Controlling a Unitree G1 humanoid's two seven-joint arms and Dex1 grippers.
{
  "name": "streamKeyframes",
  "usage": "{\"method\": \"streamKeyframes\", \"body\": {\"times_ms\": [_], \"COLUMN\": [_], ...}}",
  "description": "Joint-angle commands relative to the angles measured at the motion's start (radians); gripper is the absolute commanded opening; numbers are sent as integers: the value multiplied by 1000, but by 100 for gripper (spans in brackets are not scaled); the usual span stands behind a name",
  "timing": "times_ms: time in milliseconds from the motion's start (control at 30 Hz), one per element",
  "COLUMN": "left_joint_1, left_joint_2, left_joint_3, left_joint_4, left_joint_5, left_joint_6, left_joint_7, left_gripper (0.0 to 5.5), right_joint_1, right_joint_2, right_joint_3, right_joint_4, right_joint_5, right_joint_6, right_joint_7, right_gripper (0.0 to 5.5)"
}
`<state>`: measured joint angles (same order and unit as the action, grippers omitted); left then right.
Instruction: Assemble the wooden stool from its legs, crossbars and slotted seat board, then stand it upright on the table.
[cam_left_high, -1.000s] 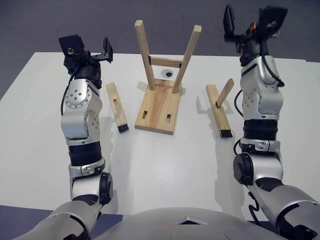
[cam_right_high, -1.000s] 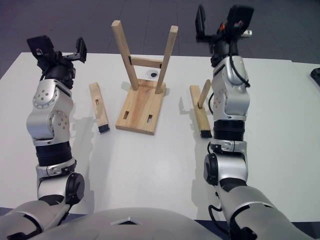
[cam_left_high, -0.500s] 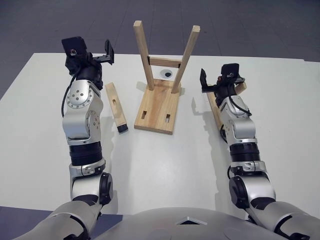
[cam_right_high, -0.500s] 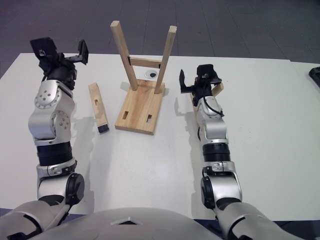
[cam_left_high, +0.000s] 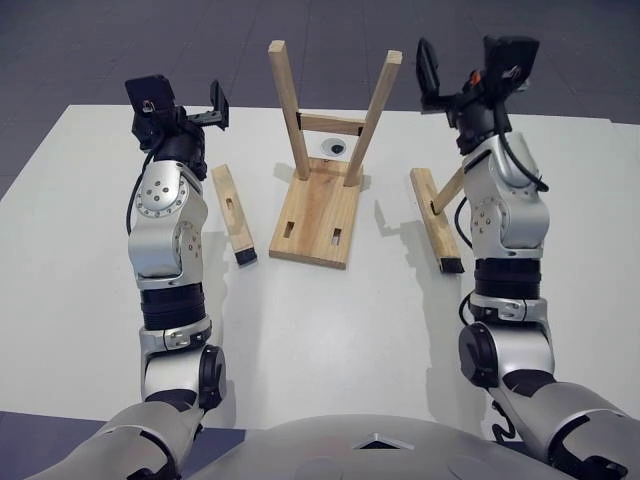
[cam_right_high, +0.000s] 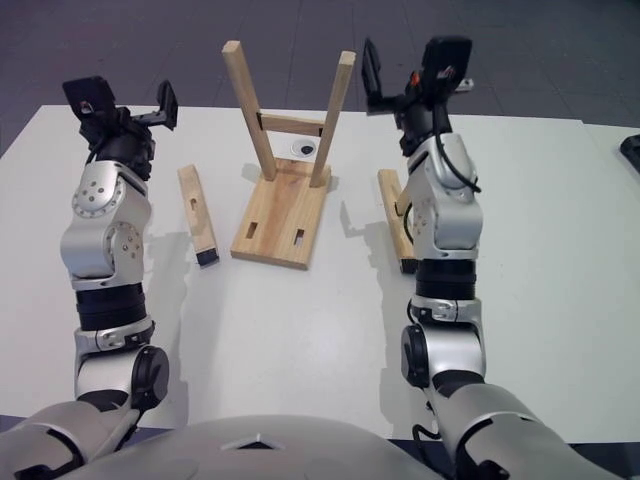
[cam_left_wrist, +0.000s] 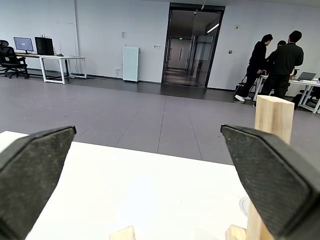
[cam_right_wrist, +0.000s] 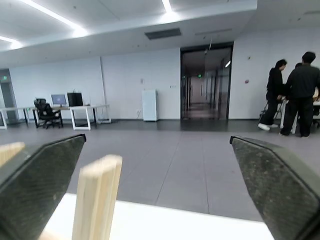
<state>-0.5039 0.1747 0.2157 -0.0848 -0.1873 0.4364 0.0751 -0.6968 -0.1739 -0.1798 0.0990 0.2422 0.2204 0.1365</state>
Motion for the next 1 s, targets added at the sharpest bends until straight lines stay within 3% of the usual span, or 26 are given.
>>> {"method": "streamKeyframes", "body": {"times_ms": [33, 133, 333, 467, 767, 900, 1000], "left_joint_1": [-1, 4, 14, 12, -7, 14, 43], "left_joint_2": [1, -2, -10, -10, -13, -11, -10], "left_joint_3": [3, 4, -10, -14, -11, 6, 13], "left_joint_4": [9, 9, 12, 23, 39, 9, -30], "left_joint_5": [12, 14, 23, 22, 22, 24, 30], "left_joint_6": [-8, -10, -7, -6, -22, -22, -16], "left_joint_7": [4, 9, 10, 6, 12, 26, 39], "left_gripper": [540, 540, 540, 540, 540, 540, 540], "right_joint_1": [-95, -45, 259, 289, 163, 117, 208], "right_joint_2": [-39, -44, -24, 18, -10, -97, -148], "right_joint_3": [-34, -25, 62, 96, -10, -109, -121], "right_joint_4": [-15, 75, 312, 360, 154, -93, -281], "right_joint_5": [-1, -30, -129, -125, 11, 105, 131], "right_joint_6": [-24, -41, -23, -68, -131, -47, 78], "right_joint_7": [-23, -23, -6, 32, 68, 56, 47], "right_gripper": [538, 538, 538, 538, 538, 538, 538]}}
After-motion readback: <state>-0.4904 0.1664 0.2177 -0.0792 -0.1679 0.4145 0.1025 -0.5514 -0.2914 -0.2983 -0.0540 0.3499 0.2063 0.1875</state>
